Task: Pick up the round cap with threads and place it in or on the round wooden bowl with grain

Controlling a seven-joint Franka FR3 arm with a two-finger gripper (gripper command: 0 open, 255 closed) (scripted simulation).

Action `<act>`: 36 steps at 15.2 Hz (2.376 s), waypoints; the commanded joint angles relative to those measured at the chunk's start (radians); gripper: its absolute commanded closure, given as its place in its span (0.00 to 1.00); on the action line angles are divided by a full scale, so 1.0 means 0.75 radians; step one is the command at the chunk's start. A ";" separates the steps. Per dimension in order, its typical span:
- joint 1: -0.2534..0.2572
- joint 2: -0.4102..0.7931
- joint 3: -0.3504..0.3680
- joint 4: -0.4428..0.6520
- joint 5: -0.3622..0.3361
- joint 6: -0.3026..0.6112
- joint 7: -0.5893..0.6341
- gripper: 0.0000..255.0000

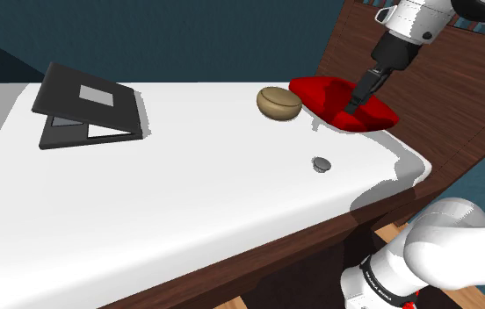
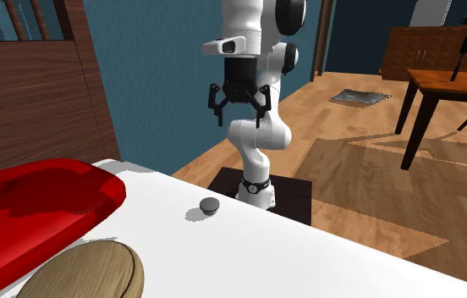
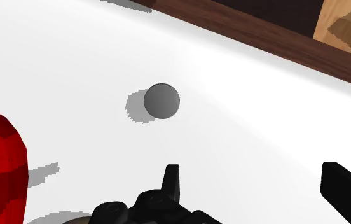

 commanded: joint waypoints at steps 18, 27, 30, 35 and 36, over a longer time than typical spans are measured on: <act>-0.126 0.243 -0.148 -0.533 -0.109 0.655 -0.046 0.00; -0.135 0.350 -0.167 -0.645 -0.122 0.866 -0.049 0.00; -0.135 0.350 -0.167 -0.645 -0.122 0.866 -0.049 0.00; -0.135 0.350 -0.167 -0.645 -0.122 0.866 -0.049 0.00; -0.135 0.350 -0.167 -0.645 -0.122 0.866 -0.049 1.00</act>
